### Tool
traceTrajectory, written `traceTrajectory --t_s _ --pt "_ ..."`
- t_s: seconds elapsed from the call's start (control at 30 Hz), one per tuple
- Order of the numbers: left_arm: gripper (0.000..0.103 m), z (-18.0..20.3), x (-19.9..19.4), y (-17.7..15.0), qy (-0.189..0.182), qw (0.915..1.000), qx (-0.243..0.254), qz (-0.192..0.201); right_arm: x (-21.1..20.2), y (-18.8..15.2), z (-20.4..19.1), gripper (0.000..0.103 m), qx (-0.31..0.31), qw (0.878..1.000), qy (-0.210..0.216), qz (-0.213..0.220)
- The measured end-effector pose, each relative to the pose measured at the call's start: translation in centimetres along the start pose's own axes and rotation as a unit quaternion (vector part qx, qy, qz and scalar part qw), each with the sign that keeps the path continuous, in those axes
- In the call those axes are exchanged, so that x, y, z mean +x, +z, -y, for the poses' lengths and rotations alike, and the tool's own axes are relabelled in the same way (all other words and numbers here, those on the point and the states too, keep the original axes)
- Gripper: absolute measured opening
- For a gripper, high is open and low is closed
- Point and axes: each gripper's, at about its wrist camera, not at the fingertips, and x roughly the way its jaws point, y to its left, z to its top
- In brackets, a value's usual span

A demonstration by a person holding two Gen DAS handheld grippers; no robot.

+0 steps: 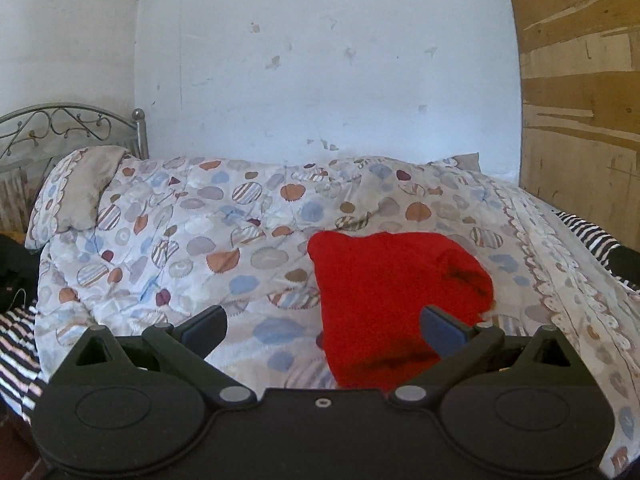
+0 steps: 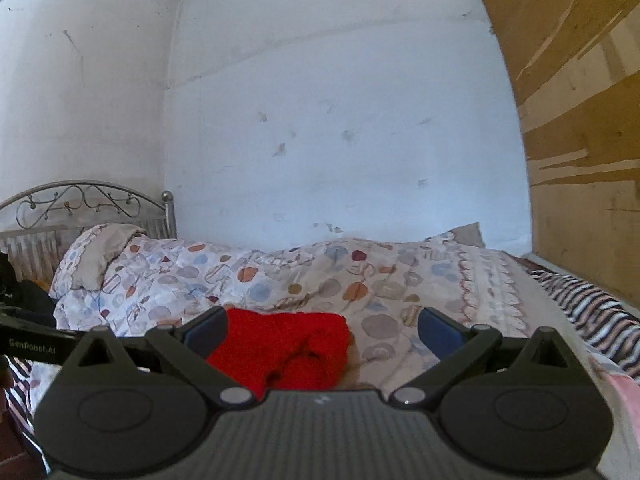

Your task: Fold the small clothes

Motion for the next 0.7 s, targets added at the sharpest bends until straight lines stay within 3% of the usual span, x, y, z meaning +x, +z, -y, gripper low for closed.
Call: traceTrajectory --t_s 0.3,0.7 --pt "0.102 0.2 -4.0 -4.2 -0.005 0.9999 -0.008 0.009 -5.4 -3.4 -1.1 0.103 -0.004 1.0 -0.01 -0.018" --pt "0.102 -0.8 -5.4 -7.4 0.009 0.9996 -0.024 -0.011 -7.1 -5.7 -2.1 0.103 -0.01 0.999 -0.012 -0.048"
